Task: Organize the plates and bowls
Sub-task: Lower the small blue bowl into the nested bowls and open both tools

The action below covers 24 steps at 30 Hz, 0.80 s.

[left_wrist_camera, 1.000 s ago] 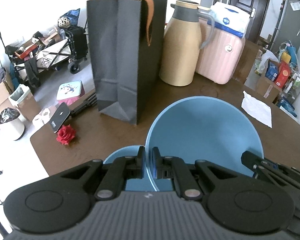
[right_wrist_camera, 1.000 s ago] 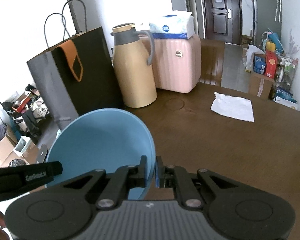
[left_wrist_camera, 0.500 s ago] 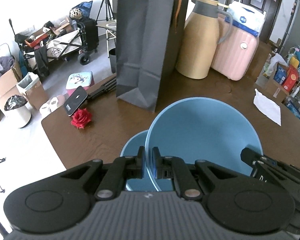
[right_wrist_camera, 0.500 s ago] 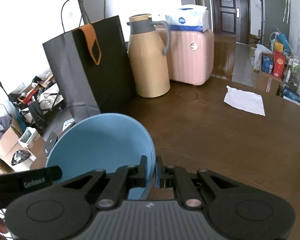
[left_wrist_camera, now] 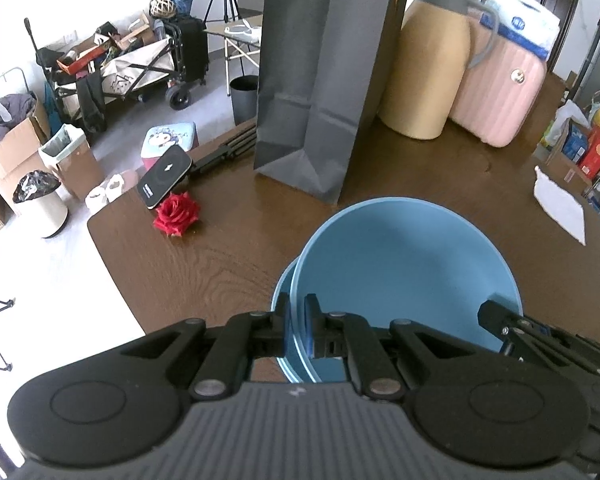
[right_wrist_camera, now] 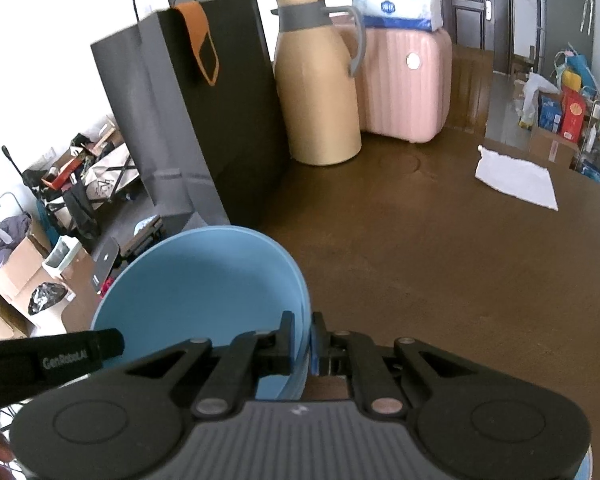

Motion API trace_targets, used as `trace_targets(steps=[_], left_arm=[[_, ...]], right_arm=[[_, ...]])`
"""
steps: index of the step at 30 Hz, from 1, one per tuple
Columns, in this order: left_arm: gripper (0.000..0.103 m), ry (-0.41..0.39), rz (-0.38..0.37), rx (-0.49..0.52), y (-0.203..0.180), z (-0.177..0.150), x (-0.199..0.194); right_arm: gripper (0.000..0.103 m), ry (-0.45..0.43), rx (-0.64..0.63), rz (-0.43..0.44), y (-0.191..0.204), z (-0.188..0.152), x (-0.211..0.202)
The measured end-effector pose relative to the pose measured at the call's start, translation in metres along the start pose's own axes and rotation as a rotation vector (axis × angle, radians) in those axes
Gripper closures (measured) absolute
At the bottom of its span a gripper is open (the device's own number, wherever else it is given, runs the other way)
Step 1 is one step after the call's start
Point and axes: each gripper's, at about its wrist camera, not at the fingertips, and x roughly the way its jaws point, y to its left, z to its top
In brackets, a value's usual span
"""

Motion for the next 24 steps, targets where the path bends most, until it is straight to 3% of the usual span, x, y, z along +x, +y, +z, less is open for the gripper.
trace_targets(steps=[24], left_arm=[[0.095, -0.016, 0.055, 0.08, -0.004, -0.015, 0.036]], right_arm=[[0.095, 0.019, -0.04, -0.029, 0.009, -0.024, 0.038]])
